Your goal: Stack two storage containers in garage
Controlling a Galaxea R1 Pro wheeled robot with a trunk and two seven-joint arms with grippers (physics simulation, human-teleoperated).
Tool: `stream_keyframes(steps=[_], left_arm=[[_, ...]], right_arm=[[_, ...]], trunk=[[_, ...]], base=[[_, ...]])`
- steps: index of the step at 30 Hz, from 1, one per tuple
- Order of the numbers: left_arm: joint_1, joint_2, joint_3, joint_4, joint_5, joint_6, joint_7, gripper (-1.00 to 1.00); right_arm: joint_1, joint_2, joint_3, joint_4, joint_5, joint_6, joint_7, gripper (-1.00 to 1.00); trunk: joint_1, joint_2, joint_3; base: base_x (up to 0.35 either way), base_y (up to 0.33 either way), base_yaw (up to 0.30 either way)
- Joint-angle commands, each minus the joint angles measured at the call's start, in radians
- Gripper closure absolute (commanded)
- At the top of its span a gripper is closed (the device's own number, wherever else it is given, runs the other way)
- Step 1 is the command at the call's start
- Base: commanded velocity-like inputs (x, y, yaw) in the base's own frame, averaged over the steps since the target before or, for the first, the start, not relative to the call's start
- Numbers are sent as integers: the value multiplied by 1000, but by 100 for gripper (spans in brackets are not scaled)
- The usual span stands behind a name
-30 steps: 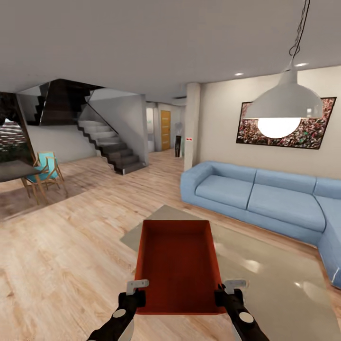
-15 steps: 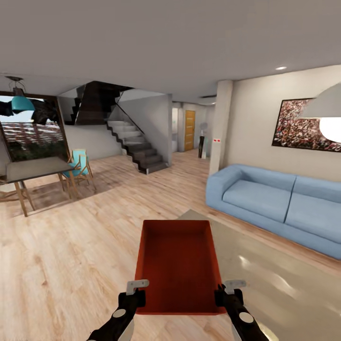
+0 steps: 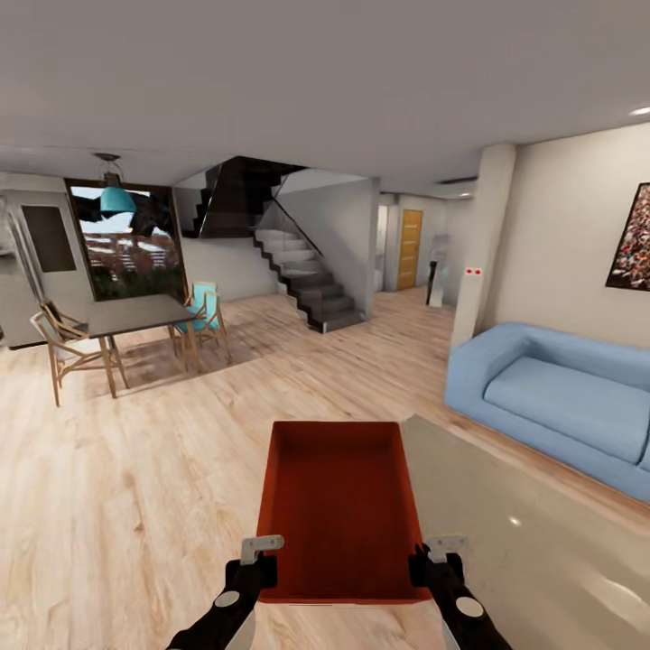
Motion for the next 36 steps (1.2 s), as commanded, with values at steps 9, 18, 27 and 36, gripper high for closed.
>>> stream_keyframes(steps=[9,18,27,36], left_arm=[[-1,-1,2,-25,-9,-2,5,100],[-1,0,2,-25,-9,-2,5,100],[-1,0,2,-25,-9,-1,5,100],[-1,-1,2,-25,-9,0,5,100]], right_arm=[[1,1,10,5,3,-1,3,100],[1,1,10,6,3,-1,3,100],[1,1,11,12,4,-1,3,100],[1,1,10,13,4,-1,3,100]], trunk=[[1,-1,0],[1,-1,0],[1,-1,0],[1,-1,0]], base=[[295,183,300],[307,136,300],[313,98,300],[90,20,300]])
